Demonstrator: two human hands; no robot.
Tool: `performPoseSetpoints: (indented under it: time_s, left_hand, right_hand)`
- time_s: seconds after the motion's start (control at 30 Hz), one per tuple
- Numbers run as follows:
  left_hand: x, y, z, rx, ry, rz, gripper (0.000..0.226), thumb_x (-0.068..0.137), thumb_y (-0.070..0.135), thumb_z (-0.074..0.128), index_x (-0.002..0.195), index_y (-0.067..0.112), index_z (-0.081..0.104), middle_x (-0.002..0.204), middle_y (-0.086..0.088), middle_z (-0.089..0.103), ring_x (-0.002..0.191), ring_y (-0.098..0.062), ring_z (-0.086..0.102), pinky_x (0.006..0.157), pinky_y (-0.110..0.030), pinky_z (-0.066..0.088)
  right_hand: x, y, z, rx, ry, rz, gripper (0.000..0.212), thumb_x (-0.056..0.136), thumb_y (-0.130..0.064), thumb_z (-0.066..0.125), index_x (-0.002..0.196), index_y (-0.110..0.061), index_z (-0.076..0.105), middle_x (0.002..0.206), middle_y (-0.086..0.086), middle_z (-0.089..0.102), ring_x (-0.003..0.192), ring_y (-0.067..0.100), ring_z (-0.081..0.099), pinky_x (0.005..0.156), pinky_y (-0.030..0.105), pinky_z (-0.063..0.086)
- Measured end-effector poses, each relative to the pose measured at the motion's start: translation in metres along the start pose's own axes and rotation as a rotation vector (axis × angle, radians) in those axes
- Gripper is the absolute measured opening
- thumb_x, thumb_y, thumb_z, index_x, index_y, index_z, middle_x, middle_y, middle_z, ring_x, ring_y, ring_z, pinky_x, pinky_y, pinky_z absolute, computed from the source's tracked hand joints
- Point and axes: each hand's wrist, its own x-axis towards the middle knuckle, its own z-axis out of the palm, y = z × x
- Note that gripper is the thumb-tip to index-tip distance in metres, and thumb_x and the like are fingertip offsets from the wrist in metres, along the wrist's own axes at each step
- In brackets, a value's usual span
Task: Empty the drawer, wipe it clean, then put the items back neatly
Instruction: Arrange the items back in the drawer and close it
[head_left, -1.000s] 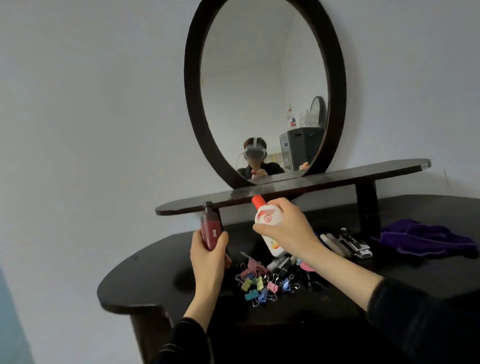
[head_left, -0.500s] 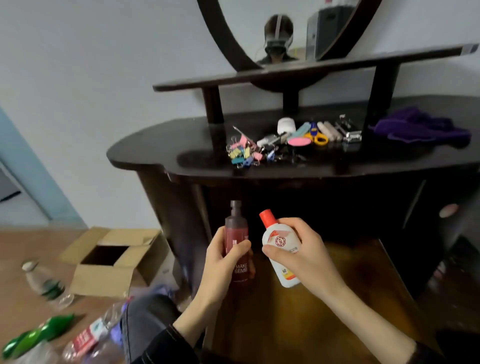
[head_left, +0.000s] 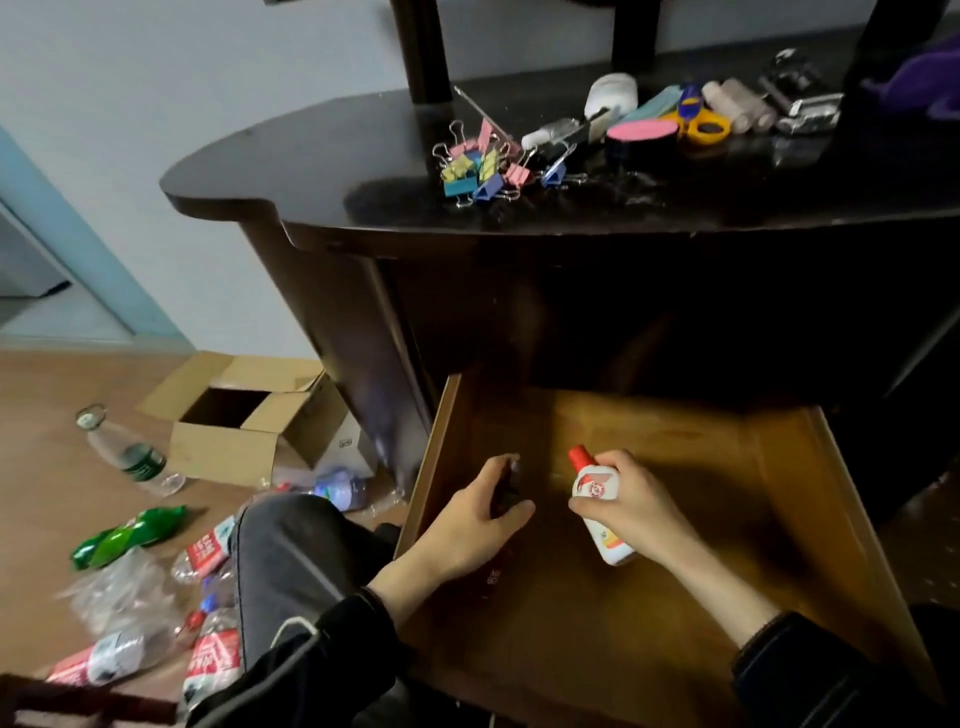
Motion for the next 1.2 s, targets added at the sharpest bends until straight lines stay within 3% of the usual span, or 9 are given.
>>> performPoseSetpoints:
  time_s: [0.13, 0.23, 0.3, 0.47, 0.63, 0.83, 0.97, 1.07, 1.2]
  left_hand:
    - [0.003, -0.011, 0.007, 0.213, -0.085, -0.027, 0.043, 0.095, 0.033, 0.064, 0.132, 0.029, 0.043, 0.110, 0.014, 0.064, 0.093, -0.001, 0.066, 0.082, -0.023, 0.057]
    - [0.005, -0.017, 0.010, 0.305, -0.112, -0.093, 0.048, 0.092, 0.037, 0.067, 0.131, 0.027, 0.042, 0.094, 0.020, 0.060, 0.078, 0.006, 0.063, 0.063, -0.008, 0.048]
    - [0.005, -0.018, 0.010, 0.344, -0.121, -0.131, 0.055, 0.091, 0.038, 0.068, 0.135, 0.027, 0.037, 0.089, 0.018, 0.059, 0.072, 0.002, 0.062, 0.059, -0.010, 0.045]
    - [0.007, -0.018, 0.009, 0.397, -0.097, -0.118, 0.082, 0.088, 0.032, 0.072, 0.151, 0.034, 0.019, 0.129, 0.002, 0.057, 0.105, -0.014, 0.063, 0.096, -0.029, 0.052]
    - [0.005, -0.017, 0.011, 0.543, -0.074, -0.054, 0.068, 0.085, 0.032, 0.074, 0.141, 0.035, 0.035, 0.124, 0.001, 0.052, 0.110, -0.019, 0.059, 0.093, -0.031, 0.051]
    - [0.006, -0.017, 0.011, 0.720, -0.087, -0.088, 0.065, 0.081, 0.032, 0.077, 0.137, 0.025, 0.044, 0.125, -0.001, 0.048, 0.101, -0.024, 0.062, 0.086, -0.037, 0.056]
    - [0.002, -0.016, 0.014, 0.903, -0.213, -0.121, 0.048, 0.083, 0.026, 0.073, 0.126, 0.018, 0.054, 0.128, -0.005, 0.045, 0.112, -0.031, 0.055, 0.092, -0.042, 0.052]
    - [0.000, -0.011, 0.015, 1.029, -0.164, -0.099, 0.033, 0.083, 0.021, 0.069, 0.115, 0.015, 0.060, 0.127, -0.007, 0.040, 0.113, -0.032, 0.048, 0.088, -0.040, 0.051]
    - [-0.002, -0.005, 0.015, 1.103, -0.149, -0.078, 0.027, 0.088, 0.016, 0.063, 0.115, 0.017, 0.062, 0.130, -0.007, 0.042, 0.114, -0.031, 0.048, 0.088, -0.038, 0.047]
  right_hand:
    - [0.001, 0.000, 0.004, -0.119, -0.056, -0.019, 0.050, 0.079, -0.037, 0.081, 0.116, -0.031, 0.048, 0.098, -0.011, 0.060, 0.082, 0.011, 0.063, 0.064, 0.030, 0.054]
    - [0.000, -0.001, 0.009, -0.139, -0.078, -0.045, 0.048, 0.079, -0.039, 0.080, 0.113, -0.035, 0.046, 0.097, -0.014, 0.058, 0.081, 0.009, 0.063, 0.062, 0.027, 0.055]
    - [0.000, -0.002, 0.012, -0.142, -0.097, -0.044, 0.047, 0.080, -0.039, 0.080, 0.113, -0.035, 0.046, 0.099, -0.014, 0.059, 0.081, 0.010, 0.064, 0.065, 0.029, 0.058]
    - [0.002, 0.003, 0.015, -0.201, -0.118, -0.053, 0.044, 0.086, -0.040, 0.073, 0.119, -0.033, 0.044, 0.106, -0.010, 0.059, 0.083, 0.010, 0.063, 0.061, 0.028, 0.054]
    - [0.002, 0.003, 0.015, -0.247, -0.126, -0.070, 0.046, 0.087, -0.037, 0.071, 0.123, -0.026, 0.045, 0.098, -0.006, 0.060, 0.086, 0.019, 0.063, 0.064, 0.033, 0.049]
    - [0.004, 0.004, 0.015, -0.154, -0.189, -0.036, 0.051, 0.088, -0.035, 0.074, 0.130, -0.020, 0.049, 0.108, -0.003, 0.059, 0.095, 0.019, 0.062, 0.081, 0.037, 0.054]
    - [0.004, 0.005, 0.016, -0.116, -0.236, -0.005, 0.057, 0.088, -0.034, 0.075, 0.135, -0.017, 0.048, 0.121, 0.003, 0.060, 0.105, 0.021, 0.061, 0.089, 0.039, 0.053]
    - [0.003, 0.003, 0.016, -0.102, -0.250, 0.014, 0.062, 0.089, -0.032, 0.074, 0.141, -0.016, 0.045, 0.126, 0.004, 0.059, 0.110, 0.021, 0.060, 0.093, 0.040, 0.053]
    - [0.001, 0.002, 0.020, -0.069, -0.297, 0.088, 0.054, 0.094, -0.023, 0.070, 0.141, -0.016, 0.046, 0.110, -0.003, 0.054, 0.103, 0.019, 0.062, 0.079, 0.035, 0.060]
